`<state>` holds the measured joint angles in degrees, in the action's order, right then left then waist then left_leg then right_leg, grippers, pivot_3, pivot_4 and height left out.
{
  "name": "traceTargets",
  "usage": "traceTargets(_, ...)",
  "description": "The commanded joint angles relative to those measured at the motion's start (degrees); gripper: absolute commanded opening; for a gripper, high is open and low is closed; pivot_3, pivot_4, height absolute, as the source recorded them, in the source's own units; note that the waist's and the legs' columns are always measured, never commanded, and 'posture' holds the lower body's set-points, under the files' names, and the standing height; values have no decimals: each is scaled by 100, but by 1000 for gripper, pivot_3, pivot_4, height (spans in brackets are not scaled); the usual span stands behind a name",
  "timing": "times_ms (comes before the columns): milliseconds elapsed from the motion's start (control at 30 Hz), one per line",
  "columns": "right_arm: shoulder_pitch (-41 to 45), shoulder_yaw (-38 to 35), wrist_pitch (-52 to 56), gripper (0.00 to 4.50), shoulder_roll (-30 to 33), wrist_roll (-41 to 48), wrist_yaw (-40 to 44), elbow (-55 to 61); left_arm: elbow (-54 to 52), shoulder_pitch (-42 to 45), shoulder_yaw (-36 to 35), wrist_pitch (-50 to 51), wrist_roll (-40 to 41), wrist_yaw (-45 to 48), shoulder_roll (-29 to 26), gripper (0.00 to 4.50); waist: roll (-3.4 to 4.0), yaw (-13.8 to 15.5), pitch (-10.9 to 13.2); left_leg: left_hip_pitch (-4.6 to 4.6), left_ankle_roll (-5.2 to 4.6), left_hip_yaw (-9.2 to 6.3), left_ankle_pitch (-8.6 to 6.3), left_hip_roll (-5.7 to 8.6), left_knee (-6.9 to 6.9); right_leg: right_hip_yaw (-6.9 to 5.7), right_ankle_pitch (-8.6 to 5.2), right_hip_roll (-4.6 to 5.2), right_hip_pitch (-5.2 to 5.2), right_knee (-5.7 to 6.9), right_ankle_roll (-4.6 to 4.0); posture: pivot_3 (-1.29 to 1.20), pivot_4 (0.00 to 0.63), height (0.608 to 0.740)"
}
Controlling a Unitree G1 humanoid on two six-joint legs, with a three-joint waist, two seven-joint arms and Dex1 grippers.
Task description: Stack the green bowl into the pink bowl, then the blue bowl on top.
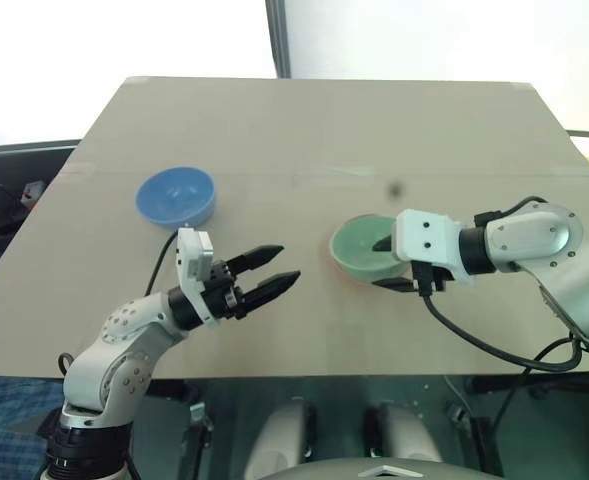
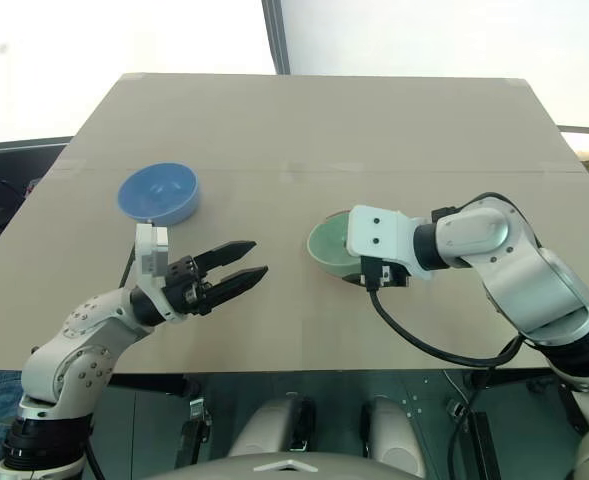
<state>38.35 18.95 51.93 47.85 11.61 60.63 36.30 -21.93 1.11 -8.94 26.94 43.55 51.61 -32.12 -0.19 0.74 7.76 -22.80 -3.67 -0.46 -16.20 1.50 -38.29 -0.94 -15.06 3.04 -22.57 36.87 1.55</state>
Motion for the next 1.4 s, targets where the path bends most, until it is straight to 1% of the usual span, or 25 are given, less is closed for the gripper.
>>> traceTargets(33, 19, -662, 454, 3100, -159, 560, -116, 301, -25, 104, 10, -150, -85, 47, -6, 3329, 0, -1, 0, 0, 0, 0, 0, 0, 0, 0, 0, 0, 0, 0, 0, 0, 150, 740)
traceTargets(133, -34, -1536, 934, 3100, -408, 1252, -234, 338, 51, 206, -12, -197, -278, -109, 7, 3329, 0, 3, 0, 0, 0, -1, 0, -1, 1, 0, 0, 0, 0, 1, 0, 0, 150, 740)
traceTargets(200, -162, -2402, 1111, 3100, -517, 1876, -165, 286, 187, 393, -13, -147, -621, -572, 11, 3329, -2, 16, -1, 0, 0, -1, 0, 0, 1, 0, 0, 0, 1, 1, 0, 0, 150, 740)
traceTargets(267, -305, -3059, 1233, 3100, -579, 2390, -168, 241, 335, 569, 65, 175, -824, -918, -90, 3329, -4, 26, -2, 0, -2, -2, -1, 1, 0, 0, 0, 0, 4, 0, 0, 0, 150, 740)
traceTargets(300, -353, -3311, 1307, 3100, -596, 2573, -243, 192, 473, 641, 171, 175, -1100, -1012, -190, 3329, -6, 23, -4, 0, -2, -2, -1, 2, 1, 0, 1, 0, 7, 0, 1, 0, 150, 740)
traceTargets(367, -483, -3858, 1495, 3100, -618, 2985, -388, 59, 945, 809, 451, -175, -1989, -1262, -431, 3329, -6, 8, -4, 1, -2, 0, -1, 2, 2, 0, 1, 0, 8, 2, 1, 0, 150, 740)
traceTargets(433, -579, -4140, 1538, 3100, -594, 3236, -548, -17, 1349, 1035, 479, -390, -2408, -1511, -486, 3329, -6, -1, -4, 3, -2, 0, -1, 2, 5, 0, 1, 0, 7, 5, 1, 0, 150, 740)
traceTargets(500, -651, -4290, 1511, 3100, -546, 3392, -723, -86, 1661, 1346, 398, -441, -2629, -1788, -452, 3329, -6, -3, -3, 2, -2, 1, -1, 0, 6, 0, 1, 0, 4, 7, 1, 0, 150, 740)
traceTargets(567, -713, -4425, 1510, 3100, -490, 3594, -855, -127, 2107, 1670, 505, -760, -3364, -2273, -612, 3329, -6, 6, -3, 0, -2, 1, -1, 0, 6, 0, 1, 0, 1, 9, 1, 0, 150, 740)
traceTargets(633, -841, -4505, 1456, 3100, -399, 3693, -970, -139, 2542, 2020, 378, -1125, -3823, -2806, -656, 3329, -8, 13, -4, -1, -2, 0, -1, 0, 6, 0, 1, 0, 1, 9, 1, 0, 150, 740)
traceTargets(733, -1083, -4512, 1341, 3100, -261, 3764, -1097, -126, 2907, 2297, 206, -1559, -4108, -3191, -670, 3329, -10, 11, -5, -6, -3, 1, -1, 1, 6, 0, 1, 2, 0, 5, 2, 0, 150, 740)
traceTargets(1000, -1329, -4432, 1055, 3100, -52, 4025, -1384, -146, 3217, 2334, 180, -1911, -4366, -3181, -673, 3329, -10, 7, -5, -9, -4, 4, -2, 1, 7, 1, 1, 4, -2, 2, 2, 0, 150, 740)
traceTargets(1167, -1401, -4356, 915, 3100, 66, 4073, -1478, -171, 3352, 2289, 174, -1669, -4489, -3161, -763, 3329, -12, 10, -6, -9, -4, 4, -2, 1, 5, 1, 2, 5, -1, 5, 3, 0, 150, 740)
traceTargets(1400, -1410, -4235, 778, 3100, 138, 4213, -1641, -196, 3529, 2184, 470, -1434, -4767, -2783, -957, 3329, -12, 7, -6, -8, -4, 4, -2, 1, 6, 1, 1, 5, -2, 6, 3, 0, 150, 740)
